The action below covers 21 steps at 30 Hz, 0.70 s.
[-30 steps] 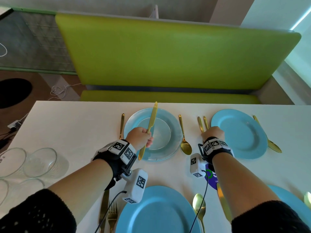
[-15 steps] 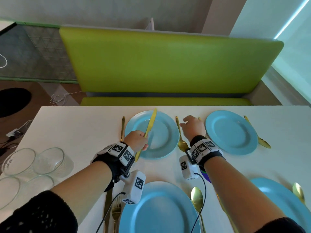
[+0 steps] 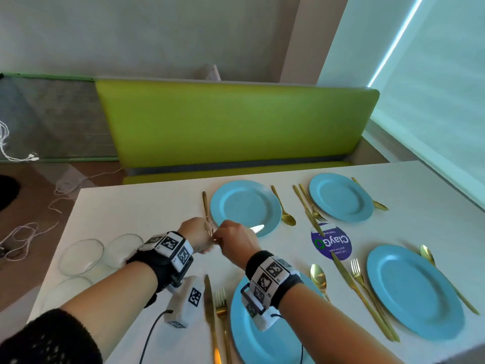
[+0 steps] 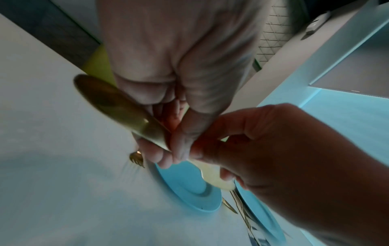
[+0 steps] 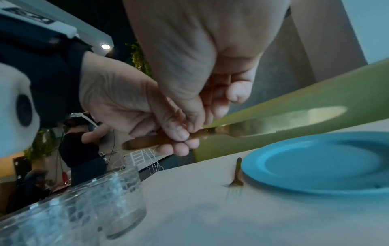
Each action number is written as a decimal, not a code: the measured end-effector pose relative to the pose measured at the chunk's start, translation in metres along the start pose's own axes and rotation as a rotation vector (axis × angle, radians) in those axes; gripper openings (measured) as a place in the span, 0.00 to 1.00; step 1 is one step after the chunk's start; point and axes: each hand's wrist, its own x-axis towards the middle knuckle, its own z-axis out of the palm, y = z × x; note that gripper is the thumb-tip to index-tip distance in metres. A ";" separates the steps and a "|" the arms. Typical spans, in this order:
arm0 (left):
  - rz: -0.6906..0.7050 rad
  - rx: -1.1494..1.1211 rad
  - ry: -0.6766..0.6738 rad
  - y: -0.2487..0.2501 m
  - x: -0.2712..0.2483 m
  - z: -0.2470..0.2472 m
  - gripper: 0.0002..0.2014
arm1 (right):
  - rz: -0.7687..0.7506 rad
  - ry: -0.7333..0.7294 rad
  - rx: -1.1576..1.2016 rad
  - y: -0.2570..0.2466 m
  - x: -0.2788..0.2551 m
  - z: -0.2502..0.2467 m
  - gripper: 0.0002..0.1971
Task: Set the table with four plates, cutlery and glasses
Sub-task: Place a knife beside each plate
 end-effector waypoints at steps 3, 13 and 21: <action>0.008 0.036 -0.025 -0.018 -0.020 -0.017 0.18 | 0.036 -0.018 -0.023 -0.030 -0.010 0.004 0.16; 0.167 0.203 -0.077 -0.054 -0.039 -0.061 0.39 | 0.175 -0.055 0.046 -0.085 -0.012 0.004 0.11; 0.293 0.048 0.266 -0.049 -0.011 -0.100 0.20 | 0.444 0.014 0.189 -0.068 0.037 -0.001 0.08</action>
